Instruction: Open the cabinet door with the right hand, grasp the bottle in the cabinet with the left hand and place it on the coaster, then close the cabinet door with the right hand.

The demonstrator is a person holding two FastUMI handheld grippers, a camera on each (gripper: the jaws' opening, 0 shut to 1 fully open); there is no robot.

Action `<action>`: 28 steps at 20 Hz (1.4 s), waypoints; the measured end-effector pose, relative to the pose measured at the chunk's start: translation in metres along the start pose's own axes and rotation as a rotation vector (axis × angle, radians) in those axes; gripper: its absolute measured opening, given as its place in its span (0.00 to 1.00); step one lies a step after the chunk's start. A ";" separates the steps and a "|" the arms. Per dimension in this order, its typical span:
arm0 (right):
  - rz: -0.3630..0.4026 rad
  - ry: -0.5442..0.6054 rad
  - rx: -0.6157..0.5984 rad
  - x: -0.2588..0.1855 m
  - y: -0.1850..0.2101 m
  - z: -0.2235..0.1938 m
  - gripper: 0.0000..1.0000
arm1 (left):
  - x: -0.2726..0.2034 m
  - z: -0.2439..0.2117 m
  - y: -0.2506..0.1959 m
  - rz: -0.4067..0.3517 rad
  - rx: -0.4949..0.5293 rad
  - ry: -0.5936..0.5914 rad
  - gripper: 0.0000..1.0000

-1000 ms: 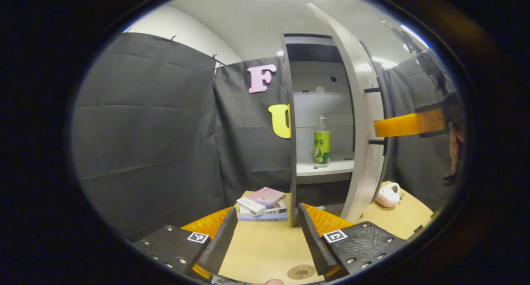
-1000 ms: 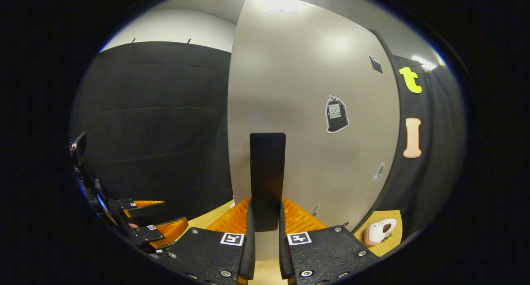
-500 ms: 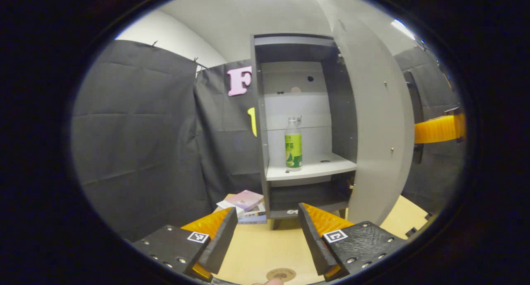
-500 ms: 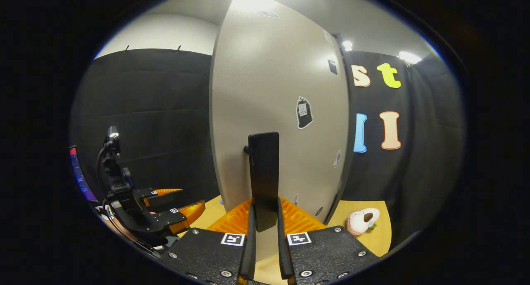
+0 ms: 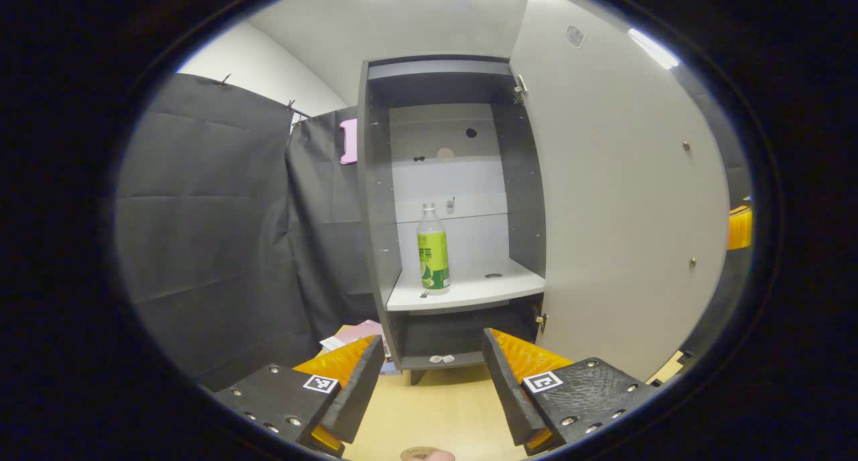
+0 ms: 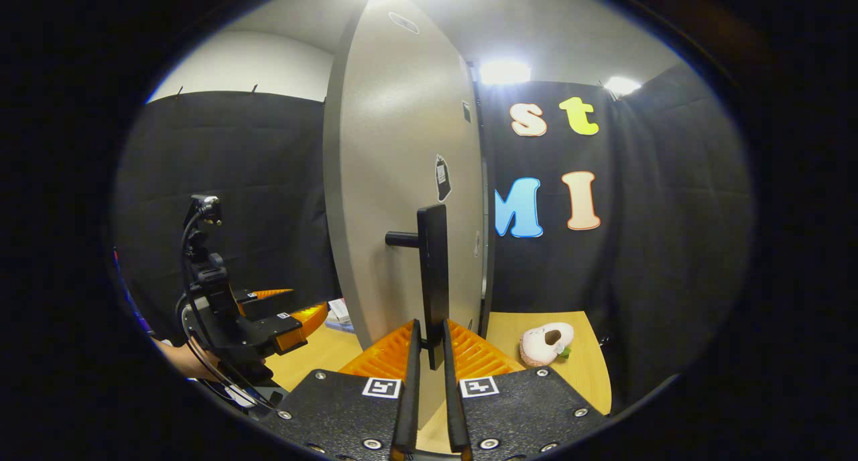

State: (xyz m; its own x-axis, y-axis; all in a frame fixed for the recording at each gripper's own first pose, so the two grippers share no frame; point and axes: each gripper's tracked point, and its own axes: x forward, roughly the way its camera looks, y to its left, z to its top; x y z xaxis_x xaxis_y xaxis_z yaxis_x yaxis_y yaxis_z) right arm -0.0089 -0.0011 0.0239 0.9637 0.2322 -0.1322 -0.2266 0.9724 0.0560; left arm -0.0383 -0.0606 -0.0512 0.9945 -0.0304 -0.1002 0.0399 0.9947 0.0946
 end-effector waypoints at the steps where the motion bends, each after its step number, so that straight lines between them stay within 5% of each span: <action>1: -0.019 -0.003 0.014 -0.003 -0.009 0.000 0.18 | 0.008 0.003 -0.003 -0.002 0.010 -0.009 0.84; 3: -0.067 -0.013 0.030 -0.010 -0.025 0.000 0.16 | 0.028 0.013 -0.013 -0.015 0.010 -0.032 0.84; 5: -0.127 -0.028 0.036 -0.016 -0.042 0.001 0.24 | 0.051 0.017 -0.015 -0.023 0.004 -0.041 0.84; 8: -0.127 -0.042 0.081 -0.013 -0.033 0.001 0.19 | 0.092 0.023 -0.012 -0.039 0.001 -0.051 0.84; 13: -0.262 -0.064 0.075 -0.023 -0.047 -0.001 0.27 | 0.173 0.020 0.007 -0.045 0.032 -0.050 0.84; 15: -0.311 -0.058 0.114 -0.029 -0.053 -0.006 0.39 | 0.203 0.020 0.015 -0.042 0.008 -0.054 0.84; 16: -0.341 -0.067 0.126 -0.032 -0.059 -0.005 0.59 | 0.217 0.020 0.017 -0.051 -0.004 -0.058 0.85; 18: -0.382 -0.097 0.117 -0.043 -0.058 0.000 0.80 | 0.242 0.020 0.026 -0.049 -0.001 -0.059 0.86; 20: -0.452 -0.129 0.063 -0.056 -0.067 0.007 0.90 | 0.264 0.021 0.029 -0.065 0.005 -0.061 0.85; 23: -0.565 -0.182 0.067 -0.071 -0.083 0.010 0.91 | 0.293 0.016 0.025 -0.081 0.020 -0.065 0.84; 28: -0.688 -0.115 0.107 -0.066 -0.103 -0.015 0.92 | 0.329 0.013 0.015 -0.110 0.032 -0.079 0.86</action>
State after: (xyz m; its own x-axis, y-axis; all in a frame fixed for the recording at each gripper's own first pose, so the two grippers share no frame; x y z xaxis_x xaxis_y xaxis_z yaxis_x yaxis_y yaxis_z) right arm -0.0514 -0.1166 0.0123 0.8933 -0.4443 -0.0675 0.4491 0.8884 0.0951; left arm 0.2912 -0.0567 -0.0695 0.9885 -0.1477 -0.0334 0.1507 0.9813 0.1194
